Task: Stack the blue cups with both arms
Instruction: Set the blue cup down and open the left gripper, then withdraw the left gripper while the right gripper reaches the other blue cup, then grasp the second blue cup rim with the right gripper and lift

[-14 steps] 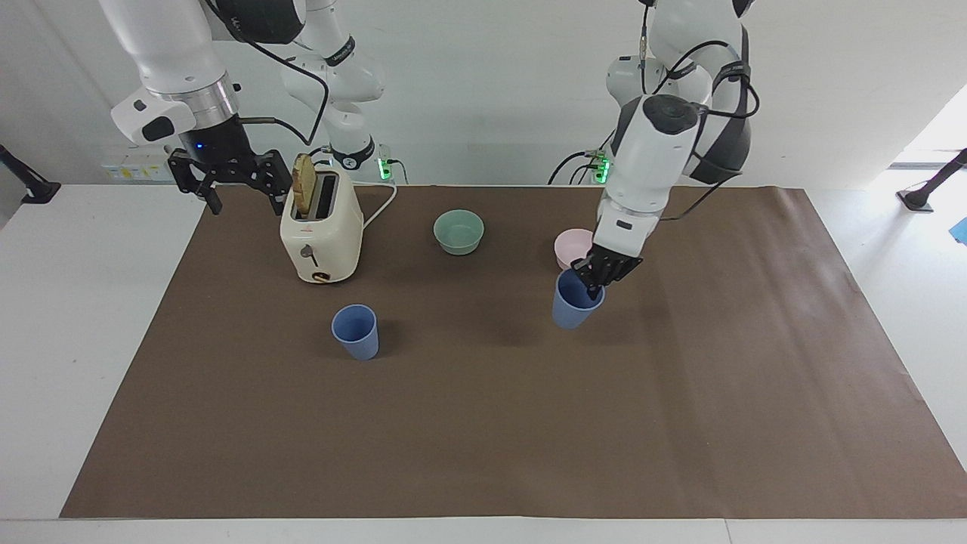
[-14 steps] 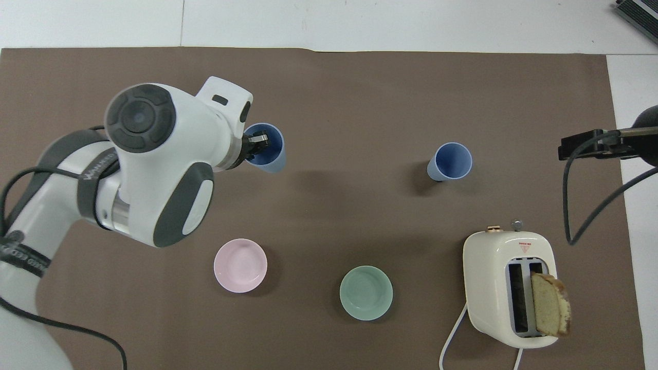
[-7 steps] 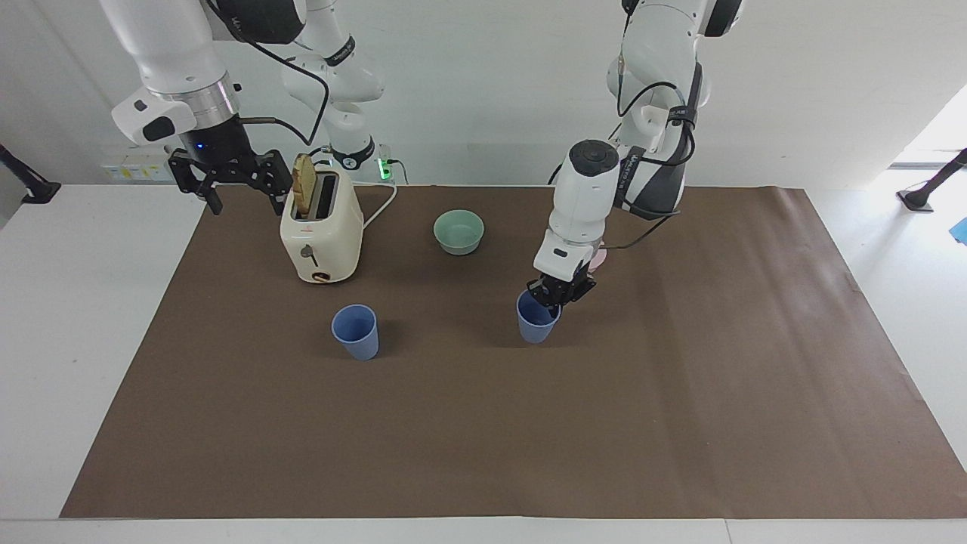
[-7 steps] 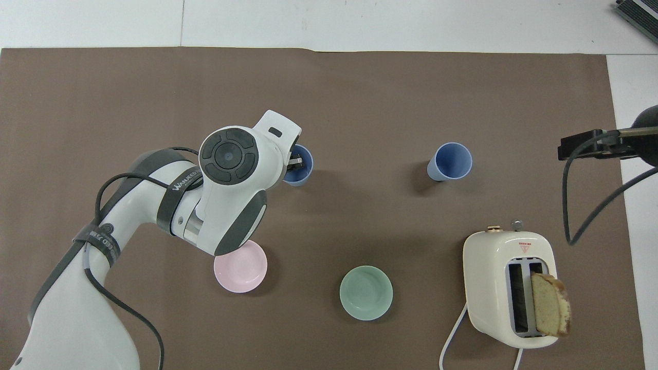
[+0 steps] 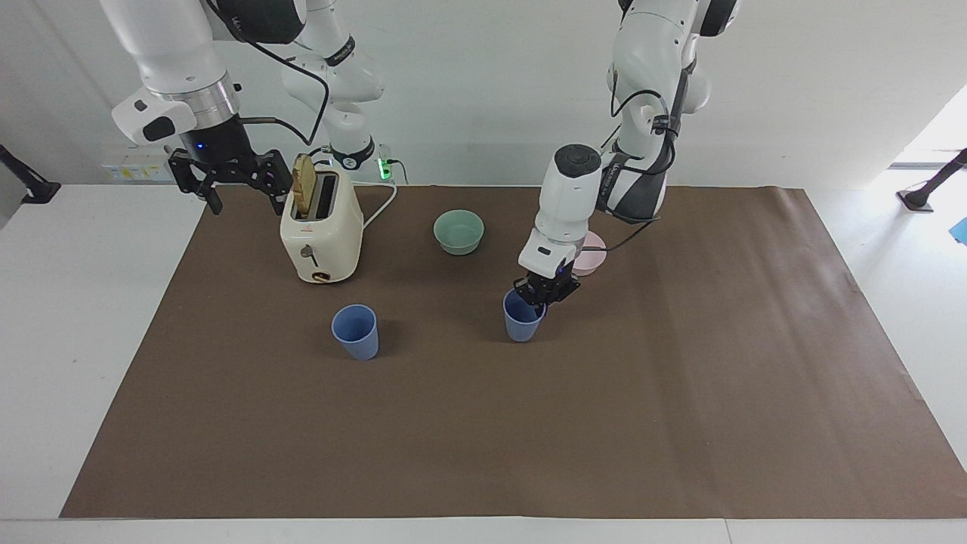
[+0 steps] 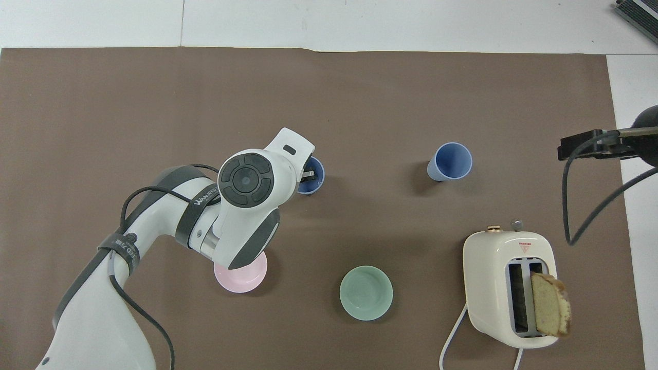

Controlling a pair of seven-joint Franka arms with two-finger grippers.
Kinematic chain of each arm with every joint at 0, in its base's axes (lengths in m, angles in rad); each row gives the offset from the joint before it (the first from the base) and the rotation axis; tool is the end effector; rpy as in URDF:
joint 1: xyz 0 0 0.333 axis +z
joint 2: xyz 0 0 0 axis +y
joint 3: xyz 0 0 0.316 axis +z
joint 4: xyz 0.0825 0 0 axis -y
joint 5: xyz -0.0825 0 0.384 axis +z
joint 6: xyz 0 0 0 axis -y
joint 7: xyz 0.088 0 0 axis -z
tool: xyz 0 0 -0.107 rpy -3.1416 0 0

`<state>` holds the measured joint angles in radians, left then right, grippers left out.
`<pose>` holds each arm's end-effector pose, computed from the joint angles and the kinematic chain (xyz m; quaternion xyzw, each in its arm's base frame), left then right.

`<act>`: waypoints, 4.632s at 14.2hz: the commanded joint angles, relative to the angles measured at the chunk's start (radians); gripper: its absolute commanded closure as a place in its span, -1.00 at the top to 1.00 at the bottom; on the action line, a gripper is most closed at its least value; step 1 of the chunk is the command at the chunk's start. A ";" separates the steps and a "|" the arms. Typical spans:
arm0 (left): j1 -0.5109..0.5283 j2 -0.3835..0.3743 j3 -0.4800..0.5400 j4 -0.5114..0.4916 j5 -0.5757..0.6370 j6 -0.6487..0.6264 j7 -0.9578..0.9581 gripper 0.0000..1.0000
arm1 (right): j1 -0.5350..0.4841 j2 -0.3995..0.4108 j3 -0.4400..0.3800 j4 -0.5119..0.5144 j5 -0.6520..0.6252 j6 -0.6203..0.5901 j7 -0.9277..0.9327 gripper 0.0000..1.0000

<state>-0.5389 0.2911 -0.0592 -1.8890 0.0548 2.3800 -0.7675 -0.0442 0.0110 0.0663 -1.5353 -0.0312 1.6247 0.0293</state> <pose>0.5299 -0.3576 0.3728 0.9925 0.0685 0.0855 0.0535 0.5639 0.0091 0.6402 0.9991 -0.0034 0.0396 0.0142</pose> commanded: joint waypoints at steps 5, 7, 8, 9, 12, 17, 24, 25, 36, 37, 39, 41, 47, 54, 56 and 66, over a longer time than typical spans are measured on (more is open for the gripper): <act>-0.027 -0.009 0.021 -0.044 0.023 0.076 -0.024 -1.00 | -0.002 -0.013 0.004 -0.020 -0.012 0.018 -0.003 1.00; -0.027 -0.009 0.021 -0.044 0.023 0.076 -0.024 -0.64 | -0.002 -0.013 0.004 -0.020 -0.012 0.018 -0.003 1.00; -0.027 -0.009 0.021 -0.044 0.023 0.076 -0.023 0.01 | -0.002 -0.013 0.004 -0.020 -0.012 0.018 -0.003 1.00; -0.027 -0.009 0.021 -0.044 0.023 0.076 -0.023 0.38 | -0.002 -0.013 0.004 -0.020 -0.012 0.018 -0.003 1.00; -0.018 -0.007 0.019 -0.027 0.022 0.059 -0.023 1.00 | -0.002 -0.013 0.004 -0.020 -0.012 0.018 -0.003 1.00; 0.039 -0.061 0.032 0.096 0.020 -0.206 0.017 1.00 | 0.000 -0.013 0.006 -0.020 -0.012 0.018 -0.002 1.00; 0.184 -0.231 0.033 0.091 0.008 -0.373 0.212 1.00 | 0.001 -0.008 0.009 -0.057 0.045 0.102 -0.002 1.00; 0.203 -0.243 0.032 0.090 0.008 -0.386 0.246 1.00 | 0.001 -0.003 0.010 -0.069 0.046 0.125 0.000 1.00; 0.462 -0.360 0.033 0.082 -0.055 -0.620 0.775 1.00 | 0.052 0.161 0.021 -0.147 0.051 0.253 0.006 1.00; 0.491 -0.372 0.035 0.083 -0.062 -0.637 0.825 1.00 | 0.059 0.165 0.021 -0.175 0.051 0.295 0.007 1.00; 0.517 -0.386 0.035 0.099 -0.064 -0.682 0.869 1.00 | 0.064 0.178 0.021 -0.215 0.051 0.365 0.006 1.00; 0.519 -0.392 0.036 0.145 -0.064 -0.732 0.860 1.00 | 0.064 0.217 0.020 -0.220 0.051 0.380 0.003 1.00; 0.516 -0.385 0.033 0.319 -0.067 -0.892 0.852 1.00 | 0.064 0.285 0.020 -0.256 0.051 0.503 0.011 1.00; 0.516 -0.371 0.033 0.393 -0.111 -0.934 0.783 1.00 | 0.064 0.322 0.020 -0.261 0.048 0.509 -0.005 1.00; 0.516 -0.372 0.033 0.386 -0.112 -0.937 0.794 1.00 | 0.067 0.322 0.021 -0.261 0.048 0.508 0.003 0.11; 0.507 -0.377 0.033 0.378 -0.090 -0.986 0.795 1.00 | 0.092 0.322 0.032 -0.183 0.050 0.440 0.027 -1.00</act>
<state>-0.0305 -0.0914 -0.0256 -1.5233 -0.0406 1.4196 0.0364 0.0428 0.3362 0.0848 -1.7678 -0.0011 2.1127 0.0306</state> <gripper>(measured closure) 0.000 0.956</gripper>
